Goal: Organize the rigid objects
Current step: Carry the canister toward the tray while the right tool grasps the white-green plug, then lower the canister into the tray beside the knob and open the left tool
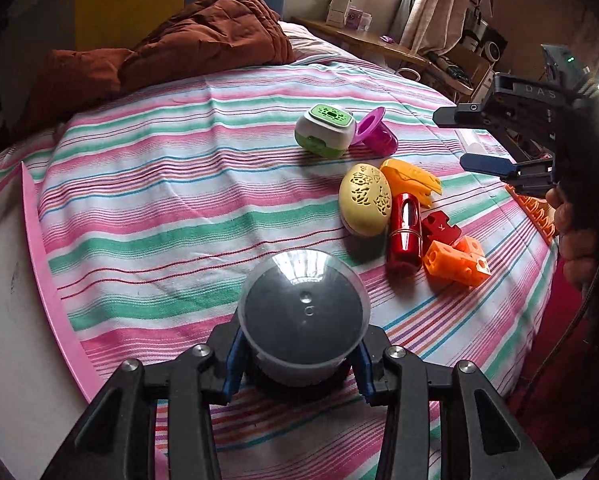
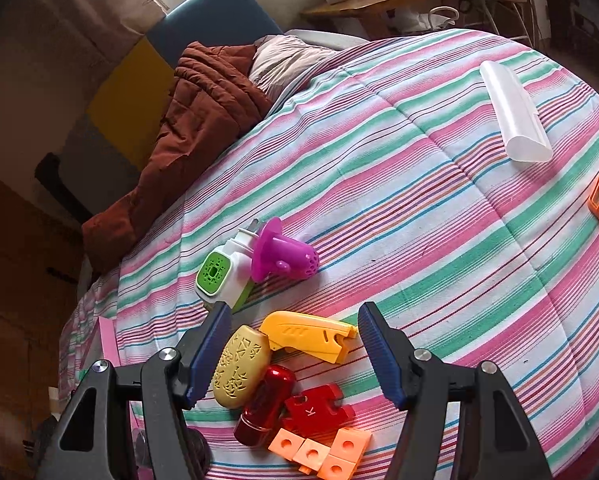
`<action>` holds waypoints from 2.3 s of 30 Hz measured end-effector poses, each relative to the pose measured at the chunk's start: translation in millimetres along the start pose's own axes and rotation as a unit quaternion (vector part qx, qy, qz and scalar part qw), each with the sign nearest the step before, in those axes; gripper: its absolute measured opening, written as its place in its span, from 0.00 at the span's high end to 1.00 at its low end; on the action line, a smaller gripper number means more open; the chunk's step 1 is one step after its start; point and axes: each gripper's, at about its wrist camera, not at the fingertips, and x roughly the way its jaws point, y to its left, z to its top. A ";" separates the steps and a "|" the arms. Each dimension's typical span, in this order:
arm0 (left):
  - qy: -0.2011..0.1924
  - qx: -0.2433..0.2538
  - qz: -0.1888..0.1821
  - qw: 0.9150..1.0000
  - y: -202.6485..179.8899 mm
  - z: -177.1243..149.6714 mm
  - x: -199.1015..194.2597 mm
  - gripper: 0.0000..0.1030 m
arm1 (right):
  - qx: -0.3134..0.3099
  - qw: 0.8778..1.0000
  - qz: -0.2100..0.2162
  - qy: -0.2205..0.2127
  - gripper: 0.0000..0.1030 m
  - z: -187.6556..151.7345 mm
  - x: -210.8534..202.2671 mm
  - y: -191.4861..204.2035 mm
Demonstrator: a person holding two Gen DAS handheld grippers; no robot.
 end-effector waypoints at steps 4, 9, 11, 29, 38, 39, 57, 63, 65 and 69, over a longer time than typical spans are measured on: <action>-0.010 -0.001 0.008 1.000 0.1 -3.1 -0.3 0.57 | -0.025 1.000 0.006 0.008 0.35 -2.9 3.5 10.8; -0.022 0.006 0.020 1.000 -3.0 -7.0 -0.2 0.57 | -0.058 0.997 0.031 0.033 0.35 -9.9 12.5 27.2; -0.029 0.011 0.024 0.999 -4.3 -8.9 -0.4 0.57 | -0.074 0.996 0.039 0.041 0.35 -13.0 15.6 36.5; -0.052 -0.002 0.010 0.999 3.1 -14.3 -1.4 0.57 | -0.060 0.993 -0.041 0.091 0.31 30.7 119.4 78.1; -0.062 0.000 0.010 0.998 3.8 -16.9 -2.0 0.57 | -0.185 0.974 -0.051 0.120 0.49 12.9 131.0 105.4; -0.063 0.002 0.011 0.998 3.4 -17.1 -2.7 0.57 | -0.198 0.971 -0.043 0.127 0.49 5.9 129.4 109.5; -0.101 -0.025 0.017 0.994 6.9 -31.4 -94.3 0.57 | -0.313 0.943 -0.008 0.112 0.48 -42.1 114.9 119.8; -0.125 -0.109 0.064 0.984 64.8 -26.1 -125.7 0.57 | -0.332 0.937 -0.020 0.106 0.48 -44.3 116.7 123.5; -0.128 -0.137 0.089 0.978 88.4 -23.4 -129.1 0.57 | -0.337 0.935 -0.020 0.107 0.49 -45.0 119.5 126.1; -0.115 -0.173 0.112 0.972 127.4 -17.5 -118.7 0.57 | -0.349 0.931 -0.022 0.104 0.49 -47.2 122.0 129.6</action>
